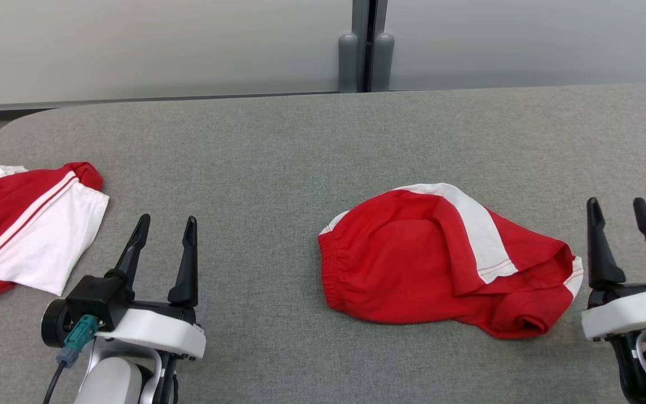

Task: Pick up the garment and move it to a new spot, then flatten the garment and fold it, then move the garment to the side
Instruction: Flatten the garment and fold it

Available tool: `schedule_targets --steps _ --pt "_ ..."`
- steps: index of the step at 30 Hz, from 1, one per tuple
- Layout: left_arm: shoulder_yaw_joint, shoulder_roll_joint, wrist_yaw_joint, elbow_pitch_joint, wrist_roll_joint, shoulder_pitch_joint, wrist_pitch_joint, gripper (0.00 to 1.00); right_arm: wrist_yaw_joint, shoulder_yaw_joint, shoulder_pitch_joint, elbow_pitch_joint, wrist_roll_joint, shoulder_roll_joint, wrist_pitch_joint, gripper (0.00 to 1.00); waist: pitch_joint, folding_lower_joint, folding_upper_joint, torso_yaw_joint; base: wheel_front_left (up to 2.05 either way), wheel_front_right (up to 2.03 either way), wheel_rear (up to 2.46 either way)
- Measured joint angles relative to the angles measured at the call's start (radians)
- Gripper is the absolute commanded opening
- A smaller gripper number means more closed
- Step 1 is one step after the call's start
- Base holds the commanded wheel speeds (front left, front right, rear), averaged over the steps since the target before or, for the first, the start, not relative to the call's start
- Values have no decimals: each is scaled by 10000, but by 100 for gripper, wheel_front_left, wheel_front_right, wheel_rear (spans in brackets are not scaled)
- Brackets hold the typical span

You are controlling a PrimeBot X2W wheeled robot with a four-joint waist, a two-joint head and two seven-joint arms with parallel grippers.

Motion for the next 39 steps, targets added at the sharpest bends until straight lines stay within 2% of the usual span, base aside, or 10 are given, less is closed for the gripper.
schedule_targets --steps 11,29,32,39 --pt "-77 77 40 117 2 273 0 100 0 541 969 -1206 -658 458 892 100 -343 0 0 -180 0 0 0" --pt "-295 138 82 240 -46 239 40 100 0 539 1054 -1321 -593 625 1053 100 -321 0 0 -145 0 0 0" --pt "-640 40 -17 251 4 -5 201 100 0 512 1046 -1312 -589 623 1053 100 -271 0 0 -111 0 0 0" --pt "-2435 -598 -662 1014 81 -1624 1360 100 0 757 732 -1352 -483 604 1066 100 209 0 0 -147 0 0 0"
